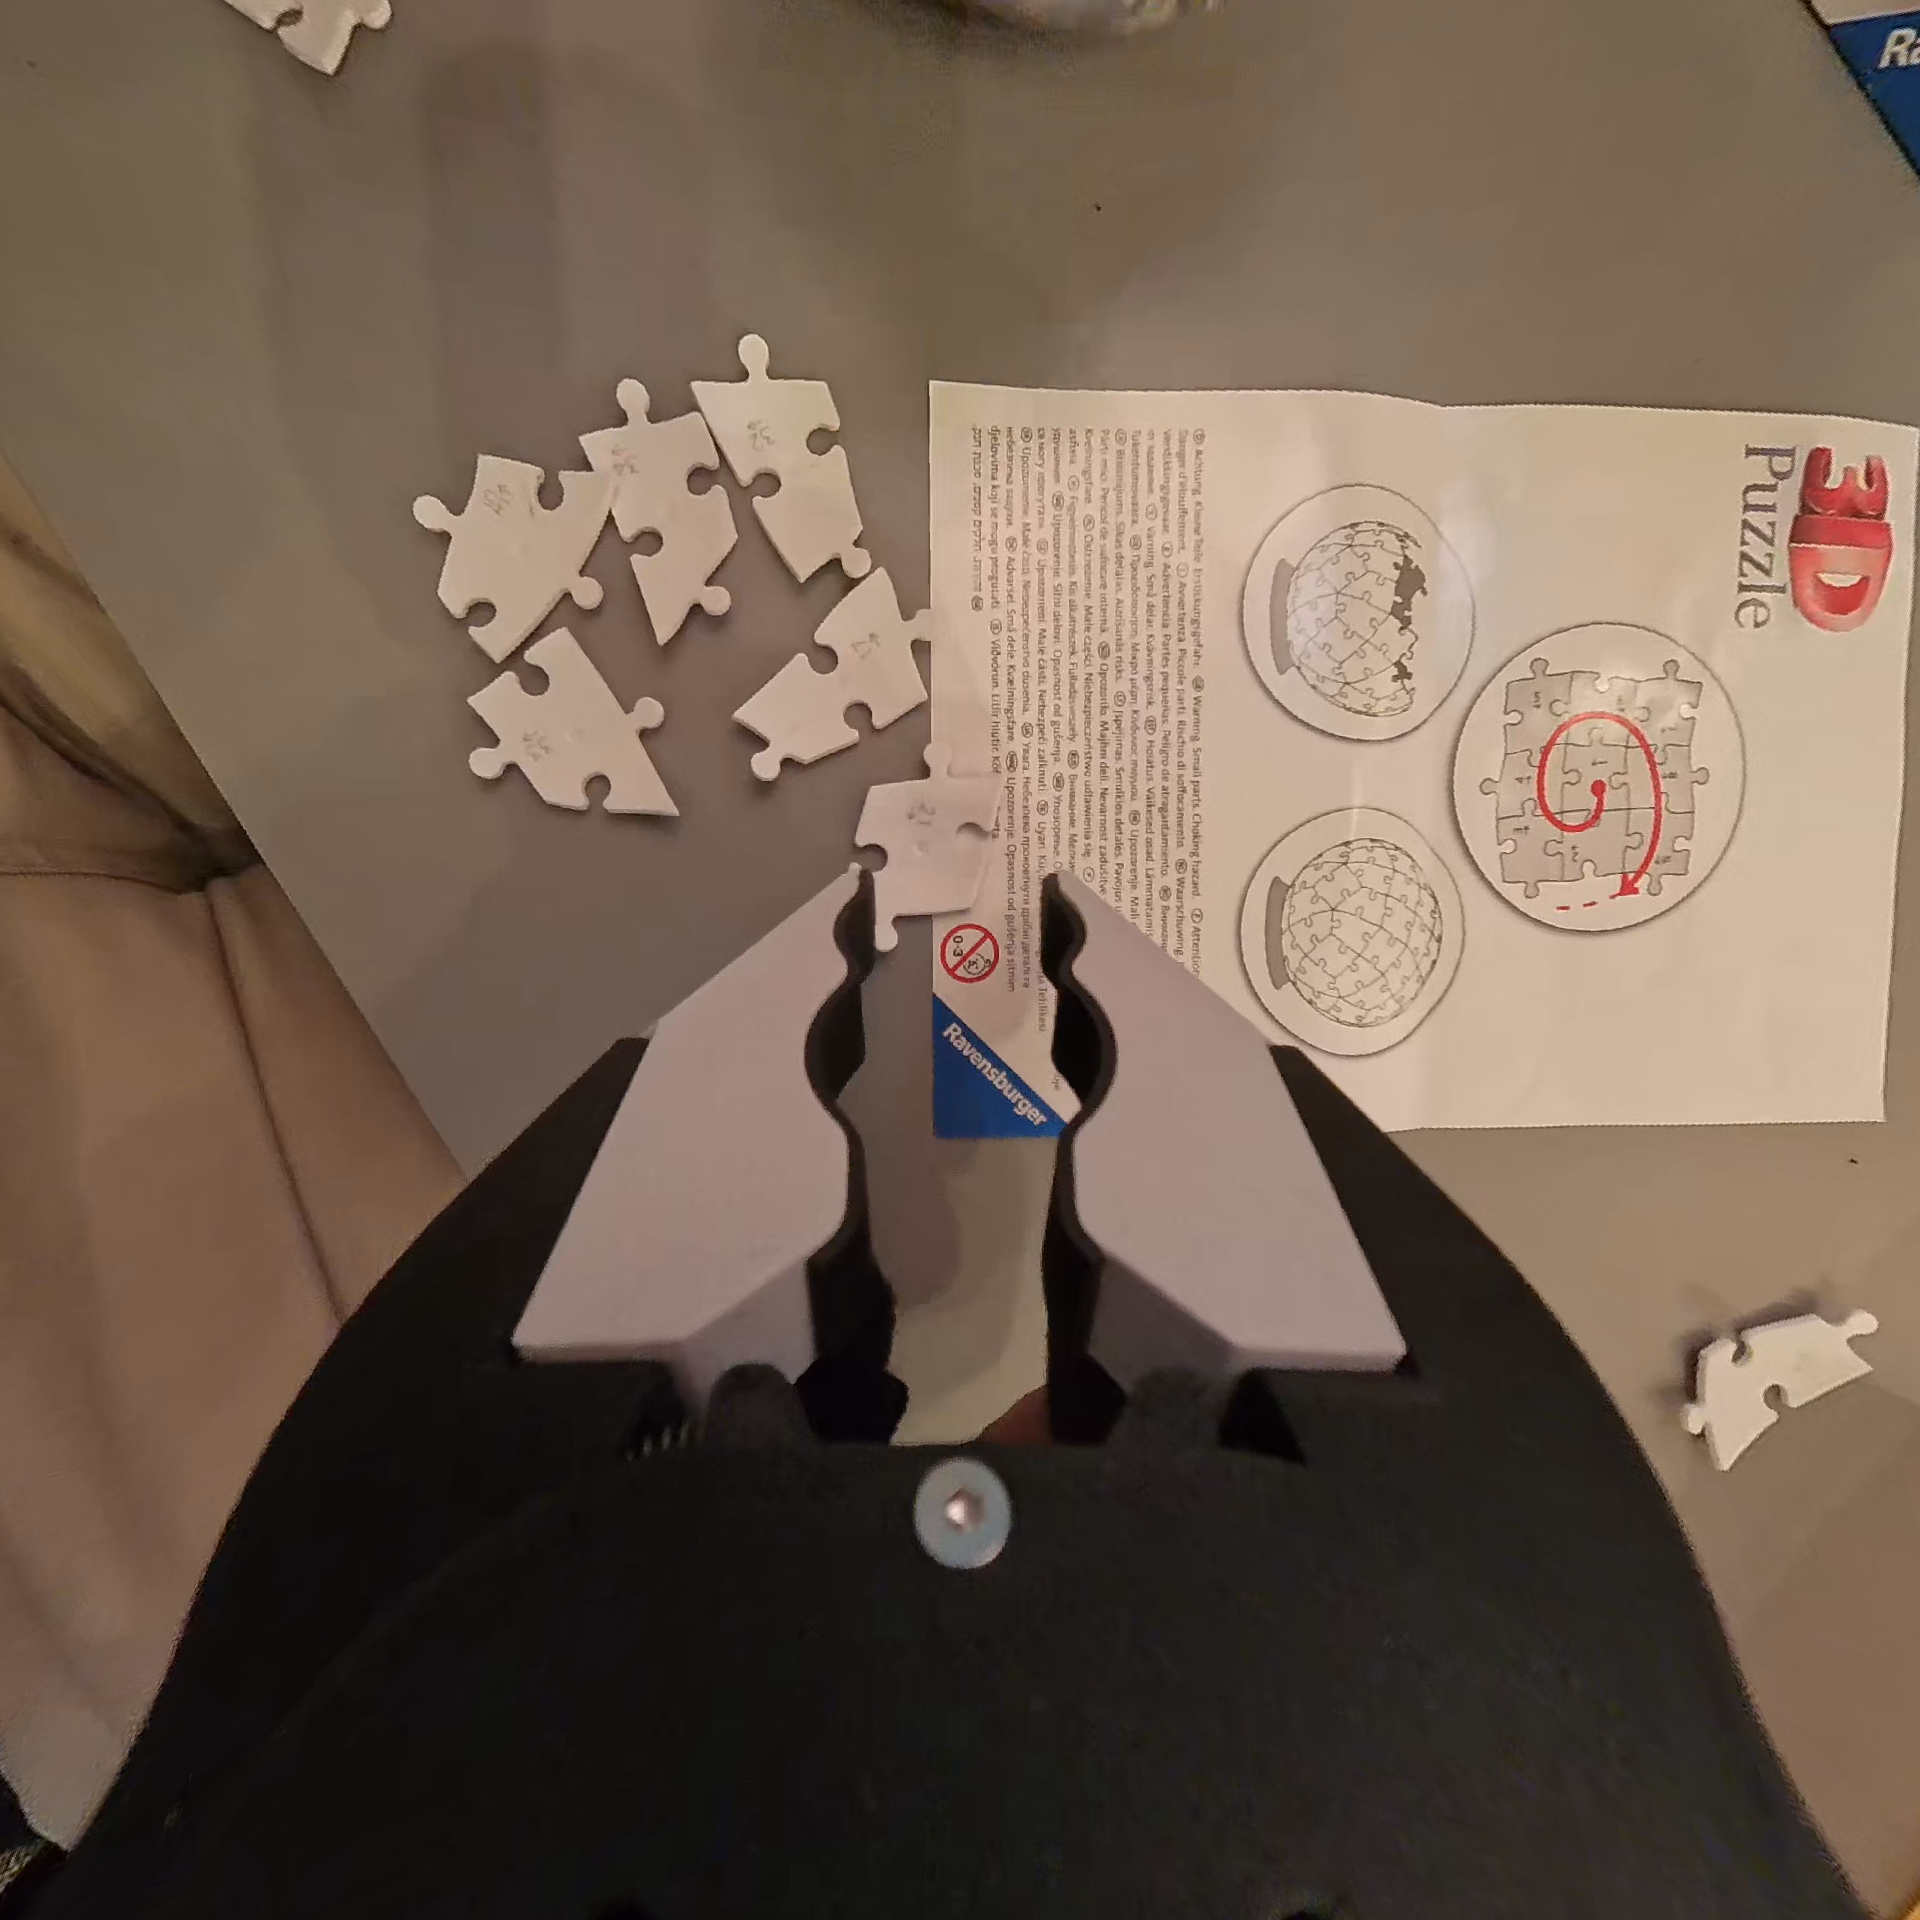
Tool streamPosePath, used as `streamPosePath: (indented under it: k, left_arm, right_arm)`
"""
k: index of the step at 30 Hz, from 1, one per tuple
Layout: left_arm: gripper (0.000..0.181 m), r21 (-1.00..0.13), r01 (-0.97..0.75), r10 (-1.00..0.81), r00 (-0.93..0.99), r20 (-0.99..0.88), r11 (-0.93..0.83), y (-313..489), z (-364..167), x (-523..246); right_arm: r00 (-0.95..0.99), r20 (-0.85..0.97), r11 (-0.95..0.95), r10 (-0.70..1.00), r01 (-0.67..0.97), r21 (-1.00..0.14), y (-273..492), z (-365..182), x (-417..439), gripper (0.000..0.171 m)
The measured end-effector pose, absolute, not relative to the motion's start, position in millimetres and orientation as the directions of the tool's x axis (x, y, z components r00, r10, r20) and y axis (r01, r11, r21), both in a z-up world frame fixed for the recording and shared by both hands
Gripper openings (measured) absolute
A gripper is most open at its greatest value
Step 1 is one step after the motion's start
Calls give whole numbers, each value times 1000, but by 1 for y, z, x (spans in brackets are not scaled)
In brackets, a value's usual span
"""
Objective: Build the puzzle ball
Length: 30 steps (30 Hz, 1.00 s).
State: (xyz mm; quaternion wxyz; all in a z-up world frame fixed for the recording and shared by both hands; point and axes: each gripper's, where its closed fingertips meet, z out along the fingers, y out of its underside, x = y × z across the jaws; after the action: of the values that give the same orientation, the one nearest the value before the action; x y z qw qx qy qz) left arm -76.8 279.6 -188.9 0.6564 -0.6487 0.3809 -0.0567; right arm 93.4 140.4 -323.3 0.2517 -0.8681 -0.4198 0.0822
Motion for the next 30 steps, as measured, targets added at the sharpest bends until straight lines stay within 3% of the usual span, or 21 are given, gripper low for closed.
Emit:
streamPosePath:
  k: [11, 25, 30]
  left_arm:
    - [25, -903, -418, -652, 712, -260, -96, 309, -213, -138]
    - [37, -768, -597, -799, 567, -199, -232, 272, -266, -146]
    - [37, -816, -498, -801, 595, -74, -294, 277, -266, -141]
  right_arm:
    - [640, 119, -486, 759, 680, -550, 150, -317, 94, 32]
    - [605, 121, -437, 787, 684, -584, 149, -313, 88, 35]
    - [582, 130, -406, 803, 693, -596, 148, -311, 78, 37]
